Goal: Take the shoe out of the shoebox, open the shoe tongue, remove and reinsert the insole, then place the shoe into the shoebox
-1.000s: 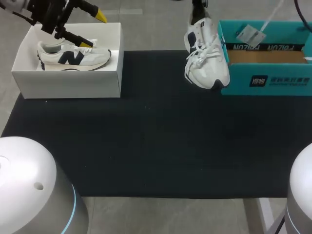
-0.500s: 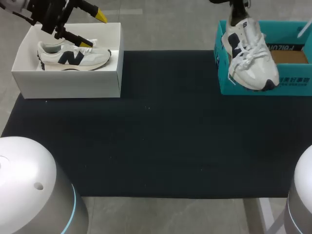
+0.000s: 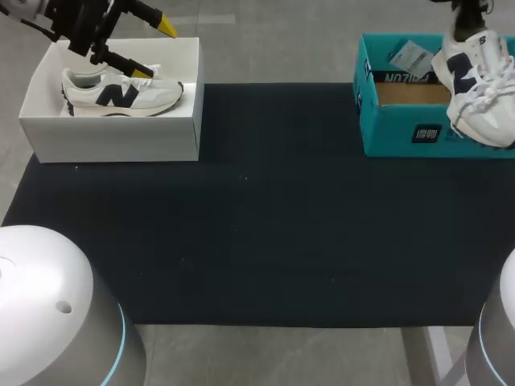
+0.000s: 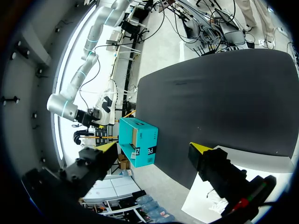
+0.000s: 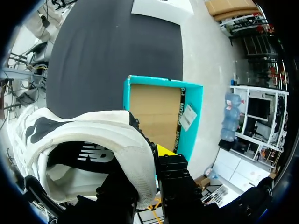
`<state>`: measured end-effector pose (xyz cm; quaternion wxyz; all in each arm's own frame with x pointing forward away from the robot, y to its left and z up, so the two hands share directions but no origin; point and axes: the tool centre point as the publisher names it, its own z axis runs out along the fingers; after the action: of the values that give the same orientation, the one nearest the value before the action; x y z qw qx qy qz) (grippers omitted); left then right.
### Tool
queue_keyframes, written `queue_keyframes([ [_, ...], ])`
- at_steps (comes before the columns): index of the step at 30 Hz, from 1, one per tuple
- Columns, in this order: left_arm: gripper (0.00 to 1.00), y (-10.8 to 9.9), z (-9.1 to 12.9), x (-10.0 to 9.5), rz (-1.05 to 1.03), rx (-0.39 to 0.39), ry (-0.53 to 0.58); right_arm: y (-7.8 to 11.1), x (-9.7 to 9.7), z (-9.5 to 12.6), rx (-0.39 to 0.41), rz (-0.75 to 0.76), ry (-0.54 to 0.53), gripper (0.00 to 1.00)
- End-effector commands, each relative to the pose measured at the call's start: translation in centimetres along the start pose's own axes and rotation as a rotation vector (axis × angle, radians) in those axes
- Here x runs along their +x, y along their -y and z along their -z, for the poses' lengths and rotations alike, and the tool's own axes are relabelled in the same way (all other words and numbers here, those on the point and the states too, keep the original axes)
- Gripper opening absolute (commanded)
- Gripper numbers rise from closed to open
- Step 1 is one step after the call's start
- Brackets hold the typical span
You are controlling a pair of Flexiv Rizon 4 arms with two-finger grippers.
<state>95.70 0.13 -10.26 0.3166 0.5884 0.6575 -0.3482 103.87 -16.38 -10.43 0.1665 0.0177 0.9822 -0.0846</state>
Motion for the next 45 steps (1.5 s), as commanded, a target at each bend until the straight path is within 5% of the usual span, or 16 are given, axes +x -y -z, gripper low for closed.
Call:
queue_keyframes([
  [1, 1.00, -0.1, 0.0, 0.0, 0.000, 0.001, -0.004, 1.0, -0.5, 0.0, 0.009, -0.013, 0.003, 0.00],
  [18, 1.00, -0.1, 0.0, 0.0, 0.000, 0.001, -0.004, 1.0, -0.5, 0.0, 0.009, -0.013, 0.003, 0.00],
  [26, 1.00, -0.1, 0.0, 0.0, 0.000, 0.001, -0.004, 6.2, -1.2, -2.2, -0.031, -0.077, 0.008, 0.00],
  [34, 1.00, -0.1, 0.0, 0.0, 0.000, 0.001, -0.004, 11.8, -1.9, -4.6, 0.023, -0.065, -0.012, 0.00],
  [45, 1.00, -0.1, 0.0, 0.0, 0.000, 0.001, -0.004, 16.9, -3.4, -8.3, 0.065, -0.146, -0.063, 0.00],
])
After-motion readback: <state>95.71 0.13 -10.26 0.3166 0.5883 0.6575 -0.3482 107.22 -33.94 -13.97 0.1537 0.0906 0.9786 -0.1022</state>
